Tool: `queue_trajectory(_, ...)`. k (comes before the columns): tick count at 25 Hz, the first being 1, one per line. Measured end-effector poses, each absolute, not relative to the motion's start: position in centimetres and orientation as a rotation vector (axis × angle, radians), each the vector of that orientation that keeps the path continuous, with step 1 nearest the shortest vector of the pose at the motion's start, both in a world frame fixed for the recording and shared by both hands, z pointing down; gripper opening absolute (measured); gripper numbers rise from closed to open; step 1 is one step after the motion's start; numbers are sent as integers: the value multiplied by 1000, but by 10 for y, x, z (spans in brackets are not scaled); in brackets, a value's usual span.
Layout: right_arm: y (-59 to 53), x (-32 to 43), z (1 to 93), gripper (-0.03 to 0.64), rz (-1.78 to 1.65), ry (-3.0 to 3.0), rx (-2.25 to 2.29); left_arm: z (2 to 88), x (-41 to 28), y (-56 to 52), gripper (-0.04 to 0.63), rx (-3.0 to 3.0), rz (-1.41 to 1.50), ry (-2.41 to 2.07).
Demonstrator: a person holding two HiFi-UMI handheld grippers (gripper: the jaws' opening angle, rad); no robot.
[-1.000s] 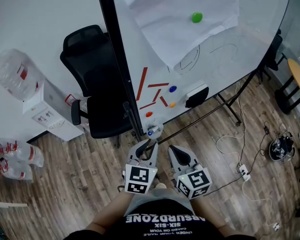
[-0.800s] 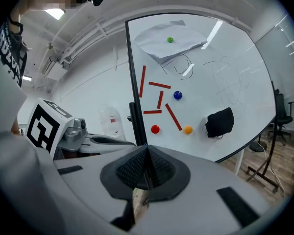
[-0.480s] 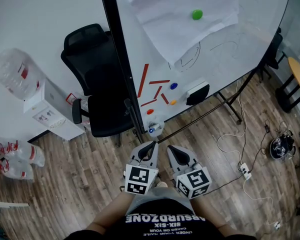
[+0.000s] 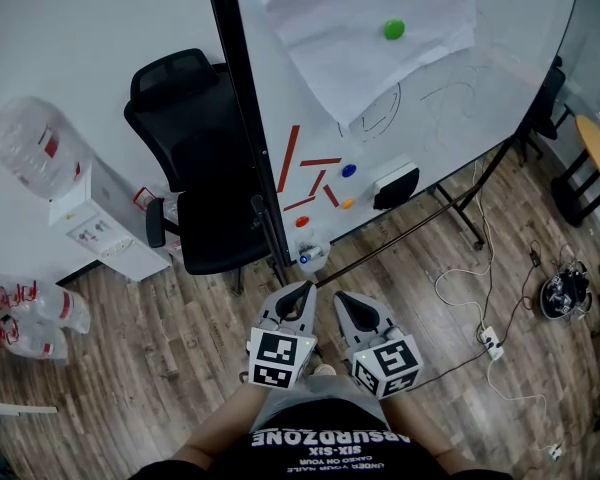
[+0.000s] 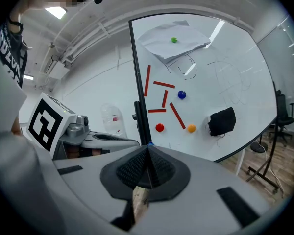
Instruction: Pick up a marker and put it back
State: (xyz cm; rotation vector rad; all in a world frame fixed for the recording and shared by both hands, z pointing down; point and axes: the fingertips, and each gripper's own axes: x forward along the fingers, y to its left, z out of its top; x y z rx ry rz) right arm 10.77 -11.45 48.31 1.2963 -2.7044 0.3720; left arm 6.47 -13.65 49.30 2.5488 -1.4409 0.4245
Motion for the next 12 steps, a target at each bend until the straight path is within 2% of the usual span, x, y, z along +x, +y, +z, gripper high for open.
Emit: queue_trajectory(12, -110, 106, 483, -3, 370, -2698, 1299, 490, 62, -132, 8, 2557, 405, -1432)
